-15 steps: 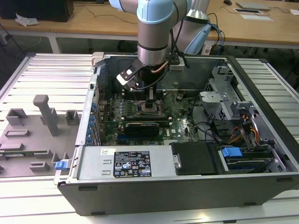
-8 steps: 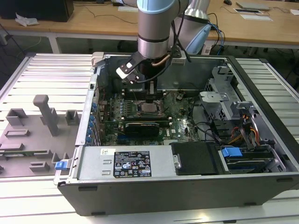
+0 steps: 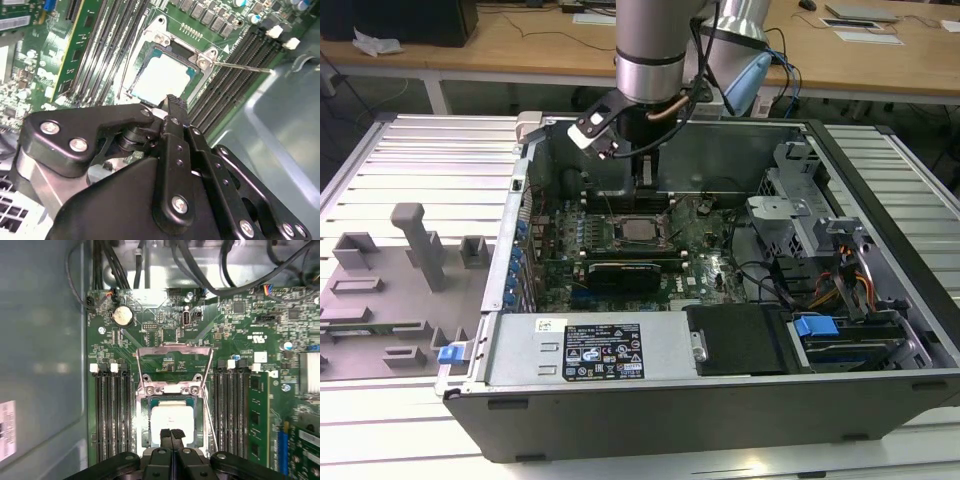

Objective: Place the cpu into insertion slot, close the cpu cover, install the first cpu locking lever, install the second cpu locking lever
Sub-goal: 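Place the cpu into insertion slot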

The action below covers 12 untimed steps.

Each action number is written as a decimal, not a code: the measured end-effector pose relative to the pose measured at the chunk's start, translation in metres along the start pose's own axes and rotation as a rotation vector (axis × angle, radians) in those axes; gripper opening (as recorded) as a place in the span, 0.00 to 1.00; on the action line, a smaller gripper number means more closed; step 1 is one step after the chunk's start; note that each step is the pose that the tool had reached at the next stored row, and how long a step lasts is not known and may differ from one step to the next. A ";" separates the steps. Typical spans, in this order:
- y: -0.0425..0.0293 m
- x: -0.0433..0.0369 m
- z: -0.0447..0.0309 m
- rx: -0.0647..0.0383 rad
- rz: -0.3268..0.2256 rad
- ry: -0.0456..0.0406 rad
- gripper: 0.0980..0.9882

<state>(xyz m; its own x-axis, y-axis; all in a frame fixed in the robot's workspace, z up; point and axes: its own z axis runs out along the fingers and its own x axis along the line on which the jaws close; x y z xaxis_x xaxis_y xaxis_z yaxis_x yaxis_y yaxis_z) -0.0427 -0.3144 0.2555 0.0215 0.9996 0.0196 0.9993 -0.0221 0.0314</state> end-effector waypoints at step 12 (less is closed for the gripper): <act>0.0003 0.0002 -0.0099 -0.003 0.000 0.0001 0.01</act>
<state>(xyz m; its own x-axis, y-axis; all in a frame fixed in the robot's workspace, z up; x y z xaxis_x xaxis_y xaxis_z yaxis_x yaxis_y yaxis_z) -0.0427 -0.3144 0.2653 0.0214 0.9996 0.0197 0.9992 -0.0221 0.0343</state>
